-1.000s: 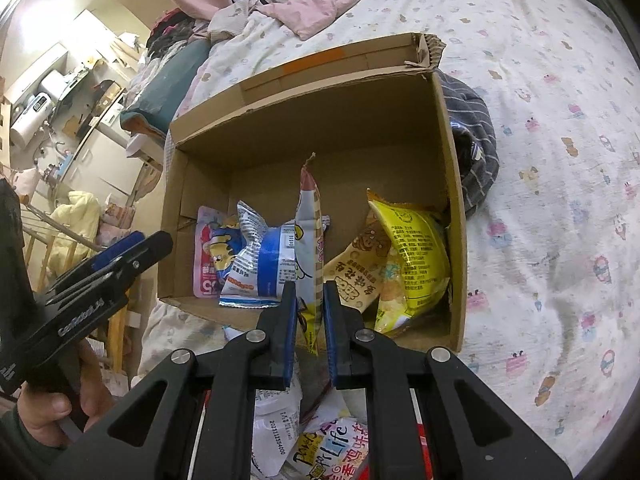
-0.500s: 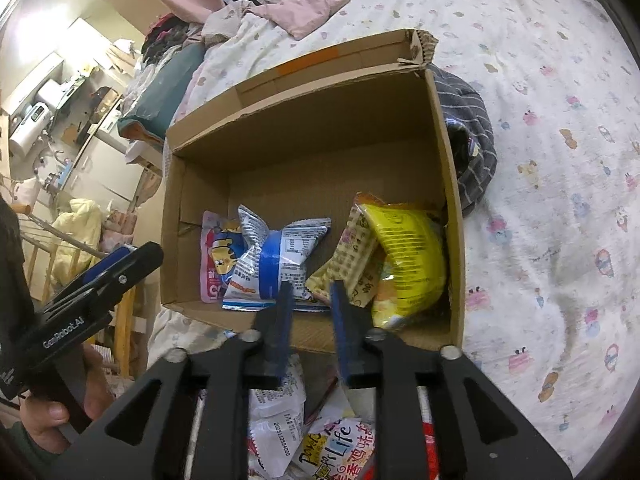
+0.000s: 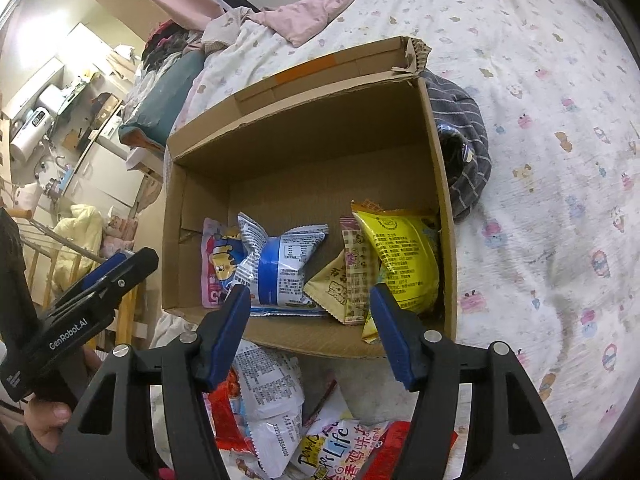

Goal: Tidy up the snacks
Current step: 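Withdraw both tools from the box toward the remaining snacks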

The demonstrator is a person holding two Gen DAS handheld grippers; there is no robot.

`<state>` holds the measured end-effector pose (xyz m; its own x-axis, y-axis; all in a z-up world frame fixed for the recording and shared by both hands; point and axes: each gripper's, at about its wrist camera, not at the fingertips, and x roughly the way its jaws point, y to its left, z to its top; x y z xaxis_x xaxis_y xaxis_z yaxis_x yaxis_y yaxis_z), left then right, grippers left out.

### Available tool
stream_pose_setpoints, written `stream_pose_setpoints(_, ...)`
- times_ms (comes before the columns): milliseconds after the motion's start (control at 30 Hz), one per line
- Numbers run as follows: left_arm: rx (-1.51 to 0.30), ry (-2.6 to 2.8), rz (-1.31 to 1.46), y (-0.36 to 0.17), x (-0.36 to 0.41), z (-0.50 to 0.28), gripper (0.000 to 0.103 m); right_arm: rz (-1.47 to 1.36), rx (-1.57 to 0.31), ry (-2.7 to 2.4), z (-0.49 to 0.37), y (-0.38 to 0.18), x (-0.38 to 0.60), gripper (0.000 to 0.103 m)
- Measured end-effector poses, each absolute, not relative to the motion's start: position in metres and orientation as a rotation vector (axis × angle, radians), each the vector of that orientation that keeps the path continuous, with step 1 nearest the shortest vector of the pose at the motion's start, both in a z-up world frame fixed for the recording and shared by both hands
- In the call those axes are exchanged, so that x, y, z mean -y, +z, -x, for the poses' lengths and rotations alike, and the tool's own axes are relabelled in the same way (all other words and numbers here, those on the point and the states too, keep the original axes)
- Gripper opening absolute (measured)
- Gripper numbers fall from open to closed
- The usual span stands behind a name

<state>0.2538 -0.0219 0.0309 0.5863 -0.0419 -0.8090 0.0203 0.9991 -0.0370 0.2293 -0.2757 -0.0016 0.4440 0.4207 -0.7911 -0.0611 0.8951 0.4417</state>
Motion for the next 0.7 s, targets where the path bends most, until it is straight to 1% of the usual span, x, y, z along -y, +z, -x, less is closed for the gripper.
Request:
stream_pose_setpoints(333,-0.901,0.017,0.007,0.039,0.006,-0.231,0.080,-0.371,-1.051,0.308,-0.211,0.009,0.282,0.065)
stream_pose_setpoints(400,-0.903,0.007,0.016,0.040,0.002,-0.225,0.080,-0.371,-1.038,0.310,-0.204,0.012,0.283,0.066)
stream_pose_setpoints(433,-0.905,-0.015,0.034,0.041,0.000,-0.224,0.080,-0.370,-1.033,0.307,-0.201,0.014,0.283,0.073)
stream_pose_setpoints(467,-0.910,-0.060,0.062,0.042,-0.002,-0.222,0.080,-0.369,-1.022,0.296,-0.197,0.016,0.284,0.083)
stream_pose_setpoints(533,-0.899,-0.074,0.072,0.046,-0.003,-0.217,0.080,-0.373,-0.992,0.298,-0.190,0.021,0.284,0.090)
stream_pose_setpoints(600,-0.881,-0.071,0.076,0.049,-0.006,-0.210,0.081,-0.363,-0.974,0.314,-0.183,0.026,0.283,0.091)
stream_pose_setpoints(700,-0.889,-0.063,0.099,0.049,-0.012,-0.201,0.085,-0.341,-0.958,0.326,-0.174,0.031,0.283,0.091)
